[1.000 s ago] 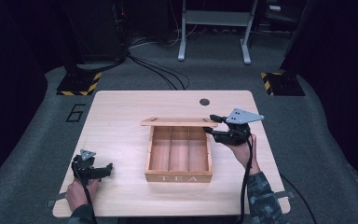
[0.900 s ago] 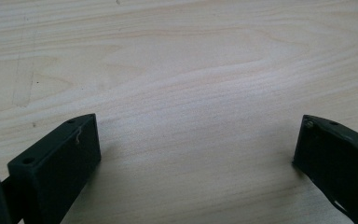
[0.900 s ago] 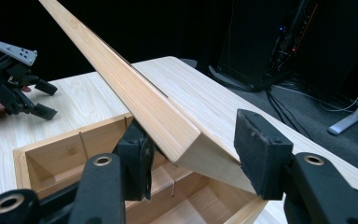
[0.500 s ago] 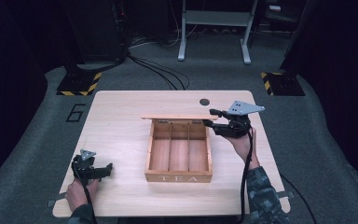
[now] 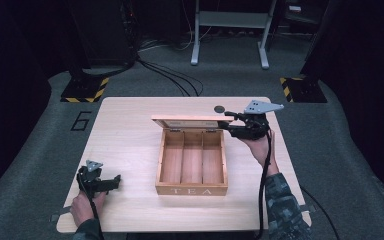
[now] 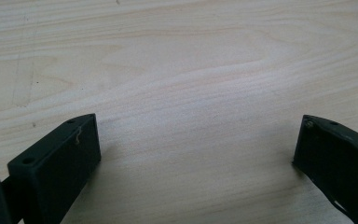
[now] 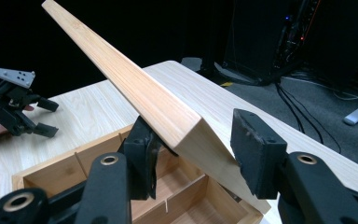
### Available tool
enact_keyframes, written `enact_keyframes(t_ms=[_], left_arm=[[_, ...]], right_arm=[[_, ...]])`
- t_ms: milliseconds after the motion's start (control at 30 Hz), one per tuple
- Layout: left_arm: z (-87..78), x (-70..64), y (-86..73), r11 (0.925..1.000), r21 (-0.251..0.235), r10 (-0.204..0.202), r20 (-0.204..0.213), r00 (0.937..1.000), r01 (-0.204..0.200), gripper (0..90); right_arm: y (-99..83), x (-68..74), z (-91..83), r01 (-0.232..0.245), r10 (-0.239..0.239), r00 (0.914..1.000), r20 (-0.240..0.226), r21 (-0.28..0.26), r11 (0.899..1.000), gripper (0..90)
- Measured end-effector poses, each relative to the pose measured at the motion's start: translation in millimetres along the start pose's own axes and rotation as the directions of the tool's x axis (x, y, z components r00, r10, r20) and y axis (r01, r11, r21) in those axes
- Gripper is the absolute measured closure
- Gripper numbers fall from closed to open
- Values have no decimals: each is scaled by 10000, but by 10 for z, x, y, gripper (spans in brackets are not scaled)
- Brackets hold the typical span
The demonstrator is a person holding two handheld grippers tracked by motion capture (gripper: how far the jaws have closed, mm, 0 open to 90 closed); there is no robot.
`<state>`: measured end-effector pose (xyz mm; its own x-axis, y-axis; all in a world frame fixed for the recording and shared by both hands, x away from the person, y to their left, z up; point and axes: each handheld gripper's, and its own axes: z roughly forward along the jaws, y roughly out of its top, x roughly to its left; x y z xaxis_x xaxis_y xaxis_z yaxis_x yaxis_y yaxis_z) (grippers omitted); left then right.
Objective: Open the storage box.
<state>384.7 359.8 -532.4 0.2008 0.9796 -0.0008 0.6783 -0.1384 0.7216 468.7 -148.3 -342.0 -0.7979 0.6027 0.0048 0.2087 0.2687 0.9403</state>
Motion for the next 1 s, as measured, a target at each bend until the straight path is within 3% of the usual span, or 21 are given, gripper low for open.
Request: enact_keyframes(t_ms=[267,567,1000], left_arm=[[-3,5,0,10000,42,79,7,10000,-79,2],[-4,5,0,10000,55,81,8,10000,-81,2],[-4,5,0,9999,56,83,7,10000,-83,2]], right_arm=[[82,-124,51,-599,602,9978,-262,97,9982,527],[144,-226,91,-895,905,9944,-540,204,9958,531],[148,-246,96,-892,905,9938,-639,219,9958,532]])
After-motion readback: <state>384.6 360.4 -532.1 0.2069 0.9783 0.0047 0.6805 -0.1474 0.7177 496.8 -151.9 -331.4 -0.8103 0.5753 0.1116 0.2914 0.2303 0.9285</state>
